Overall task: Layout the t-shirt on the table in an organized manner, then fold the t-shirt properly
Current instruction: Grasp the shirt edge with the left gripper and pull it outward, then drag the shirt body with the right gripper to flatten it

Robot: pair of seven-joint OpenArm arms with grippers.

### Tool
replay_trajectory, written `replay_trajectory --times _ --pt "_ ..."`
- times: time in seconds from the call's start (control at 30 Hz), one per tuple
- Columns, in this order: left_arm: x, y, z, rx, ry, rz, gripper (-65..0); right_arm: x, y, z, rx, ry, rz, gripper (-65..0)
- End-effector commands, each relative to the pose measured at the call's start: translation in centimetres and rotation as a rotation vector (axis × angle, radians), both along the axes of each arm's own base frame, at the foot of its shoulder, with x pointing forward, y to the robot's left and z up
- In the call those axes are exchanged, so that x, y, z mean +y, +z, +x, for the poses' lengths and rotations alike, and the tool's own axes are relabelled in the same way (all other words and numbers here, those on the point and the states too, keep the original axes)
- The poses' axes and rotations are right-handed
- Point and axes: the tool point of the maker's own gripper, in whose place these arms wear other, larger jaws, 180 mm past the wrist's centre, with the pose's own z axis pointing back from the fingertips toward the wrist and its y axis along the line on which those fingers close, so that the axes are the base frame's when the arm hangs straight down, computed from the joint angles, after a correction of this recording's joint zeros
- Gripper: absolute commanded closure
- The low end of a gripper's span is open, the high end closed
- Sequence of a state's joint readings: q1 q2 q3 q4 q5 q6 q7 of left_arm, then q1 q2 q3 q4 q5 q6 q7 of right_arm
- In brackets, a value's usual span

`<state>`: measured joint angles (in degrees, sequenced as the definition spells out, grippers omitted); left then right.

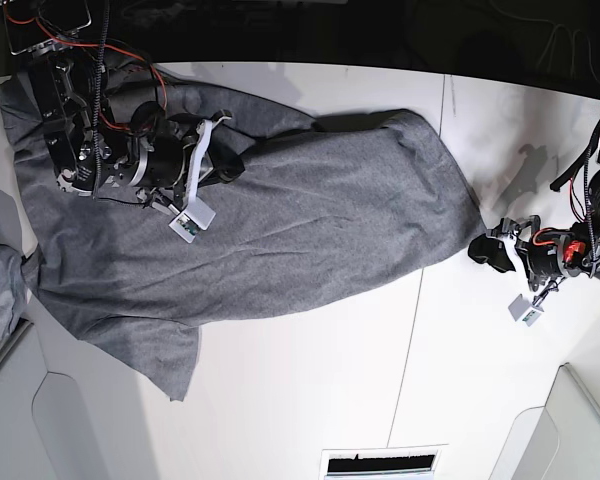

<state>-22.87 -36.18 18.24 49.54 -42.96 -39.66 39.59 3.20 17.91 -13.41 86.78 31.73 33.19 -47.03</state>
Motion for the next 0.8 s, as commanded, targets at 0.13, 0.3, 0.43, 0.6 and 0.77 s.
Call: replay_trajectory --times 0.13,0.3,0.43,0.6,0.77 --pt "0.6 0.1 -0.4 -0.010 0.002 0.004 -32.9 0.5 1.3 1.1 -0.039 -0.005 0.032 0.0" --pt "0.4 -1.1 -1.7 0.022 0.000 -0.001 -32.8 0.9 1.3 1.1 -0.039 -0.005 0.040 0.0" --pt "0.0 -0.8 -1.2 -0.032 0.015 -0.029 -8.1 1.1 1.4 1.1 -0.039 -0.005 0.046 0.0" --pt "0.3 2.7 2.7 -0.202 0.025 -0.042 0.0 1.3 1.4 1.0 -0.038 -0.005 0.050 0.0" --pt "0.7 8.3 7.9 -0.339 0.008 -0.009 0.0 2.0 1.5 0.8 -0.028 -0.007 0.076 0.0"
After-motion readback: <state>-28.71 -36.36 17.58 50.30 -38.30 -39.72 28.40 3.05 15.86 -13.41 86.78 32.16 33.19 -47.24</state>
